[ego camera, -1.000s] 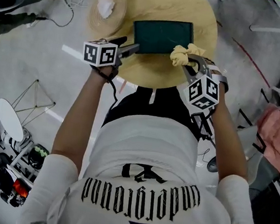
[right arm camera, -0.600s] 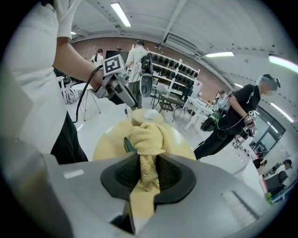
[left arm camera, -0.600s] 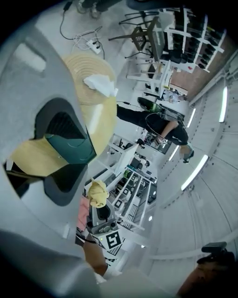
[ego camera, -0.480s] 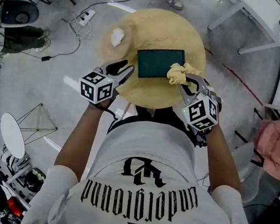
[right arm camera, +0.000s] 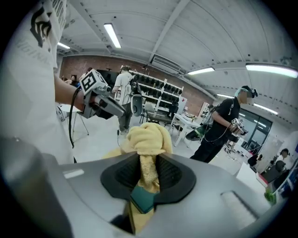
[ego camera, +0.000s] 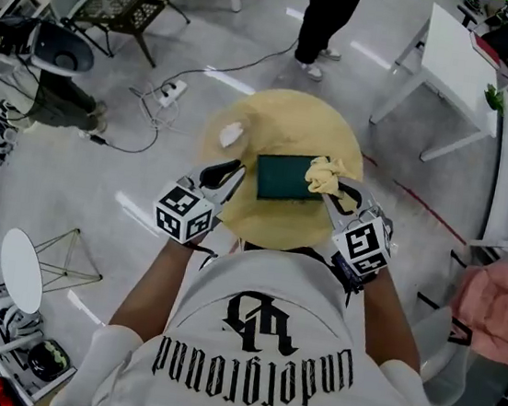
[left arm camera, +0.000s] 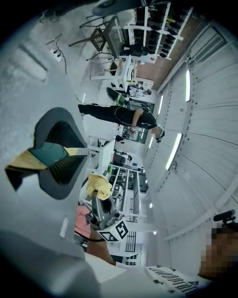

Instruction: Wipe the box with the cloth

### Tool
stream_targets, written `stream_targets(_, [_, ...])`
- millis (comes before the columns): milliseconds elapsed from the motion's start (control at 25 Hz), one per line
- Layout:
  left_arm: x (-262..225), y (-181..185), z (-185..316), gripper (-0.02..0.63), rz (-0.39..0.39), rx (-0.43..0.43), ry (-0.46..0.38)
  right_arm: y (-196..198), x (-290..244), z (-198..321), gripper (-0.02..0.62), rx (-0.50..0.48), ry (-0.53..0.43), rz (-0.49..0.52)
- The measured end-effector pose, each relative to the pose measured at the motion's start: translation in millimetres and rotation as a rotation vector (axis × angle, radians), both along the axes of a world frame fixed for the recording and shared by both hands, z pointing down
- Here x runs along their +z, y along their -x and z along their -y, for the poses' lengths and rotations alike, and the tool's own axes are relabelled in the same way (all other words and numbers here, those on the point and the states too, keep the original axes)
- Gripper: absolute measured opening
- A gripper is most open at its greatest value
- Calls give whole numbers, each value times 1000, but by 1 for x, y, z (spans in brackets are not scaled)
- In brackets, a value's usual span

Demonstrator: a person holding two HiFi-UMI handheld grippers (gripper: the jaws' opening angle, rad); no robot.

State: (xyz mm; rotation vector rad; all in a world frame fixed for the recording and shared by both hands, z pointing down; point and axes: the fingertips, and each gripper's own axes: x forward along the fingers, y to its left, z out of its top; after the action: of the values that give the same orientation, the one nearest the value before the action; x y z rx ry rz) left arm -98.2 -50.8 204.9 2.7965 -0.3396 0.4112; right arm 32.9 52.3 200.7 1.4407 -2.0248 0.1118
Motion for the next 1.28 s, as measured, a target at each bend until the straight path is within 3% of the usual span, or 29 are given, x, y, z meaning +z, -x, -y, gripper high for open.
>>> stream_targets(200, [-29,8,6,5,-45,-23,-66,6,-28,12,71,15,-53,62])
stream_targets(720, [-60,-6,-15,6,-77,-12,-106,-7,-46,-8,71,-9,-86,80])
stream_targets(960, [-74,-24,-62,6,-63,-72,-142,-40,-61,-51,71,-41,-116,116])
stream_targets(1280, [-77,-52,-153,6,-56,-151,-181,-78,-51,-149,71,-99,-100,145])
